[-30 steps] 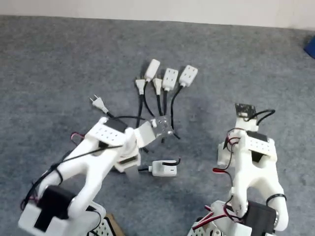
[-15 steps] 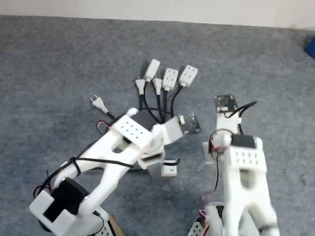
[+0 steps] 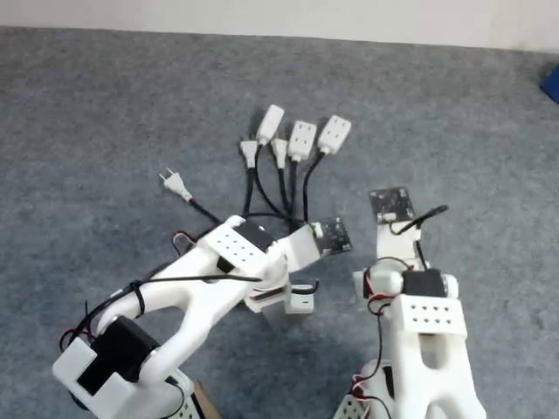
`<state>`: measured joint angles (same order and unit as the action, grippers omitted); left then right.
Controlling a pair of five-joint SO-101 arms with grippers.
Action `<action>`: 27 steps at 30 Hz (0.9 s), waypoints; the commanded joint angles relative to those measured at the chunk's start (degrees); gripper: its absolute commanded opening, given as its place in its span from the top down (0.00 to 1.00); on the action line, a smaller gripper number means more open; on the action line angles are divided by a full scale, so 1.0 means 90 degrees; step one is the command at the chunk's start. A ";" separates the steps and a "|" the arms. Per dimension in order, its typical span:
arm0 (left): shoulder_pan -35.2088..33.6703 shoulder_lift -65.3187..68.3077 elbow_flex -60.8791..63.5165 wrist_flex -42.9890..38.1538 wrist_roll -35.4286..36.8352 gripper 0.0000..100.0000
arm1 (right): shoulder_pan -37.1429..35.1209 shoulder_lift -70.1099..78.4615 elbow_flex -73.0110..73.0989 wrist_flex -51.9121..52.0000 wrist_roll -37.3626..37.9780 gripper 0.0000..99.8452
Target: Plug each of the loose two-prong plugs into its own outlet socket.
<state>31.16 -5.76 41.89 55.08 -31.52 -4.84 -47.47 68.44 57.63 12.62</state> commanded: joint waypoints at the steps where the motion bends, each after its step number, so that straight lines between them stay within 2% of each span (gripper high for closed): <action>1: 0.0093 -0.0171 -0.0288 -0.0049 0.0098 0.65 | -0.0230 0.0239 -0.0034 -0.0171 0.0088 0.59; 4: 0.0474 -0.0171 -0.0327 -0.0059 0.0371 0.65 | -0.0230 0.0337 -0.0054 -0.0239 0.0078 0.59; 9: 0.1001 -0.0161 -0.0347 -0.0049 0.0381 0.66 | -0.0220 0.0366 -0.0024 -0.0366 0.0078 0.59; 18: 0.0972 -0.0161 -0.0347 -0.0039 0.0352 0.95 | -0.0220 0.0366 -0.0005 -0.0357 0.0078 0.59; 21: 0.0669 -0.0161 -0.0337 -0.0039 0.0352 1.00 | -0.0220 0.0347 0.0171 -0.0386 0.0088 0.59; 25: -0.0044 -0.0171 -0.0415 0.0068 0.0313 1.00 | -0.0220 0.0317 0.0190 -0.0386 0.0088 0.59; 27: -0.0552 -0.0200 -0.0630 0.0371 0.0010 1.00 | -0.0220 0.0317 0.0200 -0.0386 0.0088 0.59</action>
<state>34.07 -5.76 40.66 55.25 -28.53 -6.42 -44.31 70.29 54.73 12.53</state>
